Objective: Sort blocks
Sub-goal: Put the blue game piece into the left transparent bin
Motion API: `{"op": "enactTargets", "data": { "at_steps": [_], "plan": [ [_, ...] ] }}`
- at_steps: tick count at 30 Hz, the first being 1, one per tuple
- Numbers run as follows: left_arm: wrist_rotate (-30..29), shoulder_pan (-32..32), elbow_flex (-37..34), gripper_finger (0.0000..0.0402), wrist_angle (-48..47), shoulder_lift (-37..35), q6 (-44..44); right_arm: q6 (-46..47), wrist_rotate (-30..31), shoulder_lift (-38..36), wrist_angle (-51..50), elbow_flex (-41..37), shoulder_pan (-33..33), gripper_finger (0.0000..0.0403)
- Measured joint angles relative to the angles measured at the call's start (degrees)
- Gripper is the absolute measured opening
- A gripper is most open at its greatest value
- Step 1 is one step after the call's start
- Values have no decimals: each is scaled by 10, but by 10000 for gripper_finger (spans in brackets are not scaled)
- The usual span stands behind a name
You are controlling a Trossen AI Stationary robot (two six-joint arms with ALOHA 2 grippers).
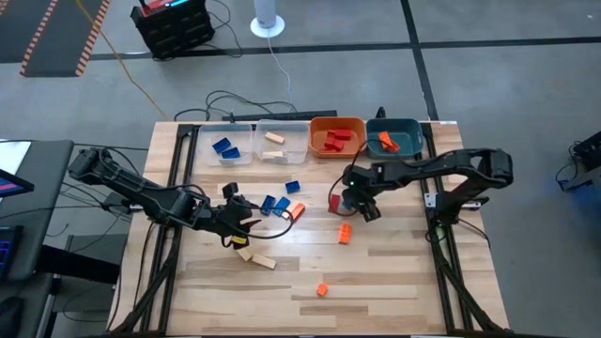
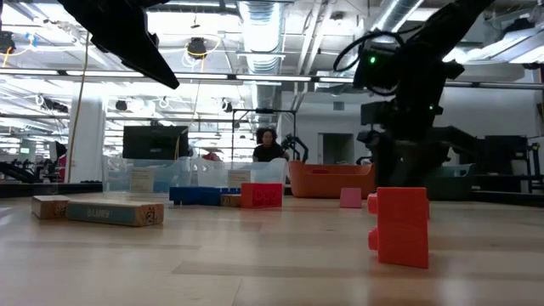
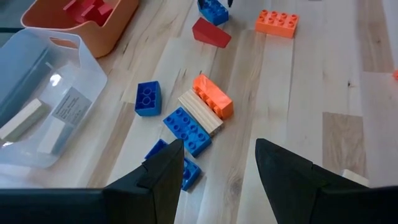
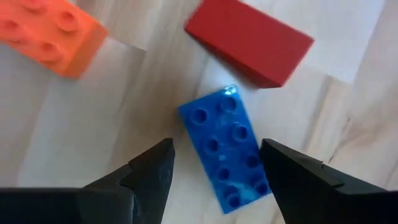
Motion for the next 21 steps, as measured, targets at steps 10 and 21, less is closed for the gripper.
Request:
{"op": "enactTargets", "data": {
  "at_steps": [10,21],
  "plan": [
    [0,0,0,192,-5,0,-2,-11,-8,38,13,2,-18,249],
    [-2,0,0,192,-3,0,83,41,-4,-5,12,16,-16,162]
  ]
}}
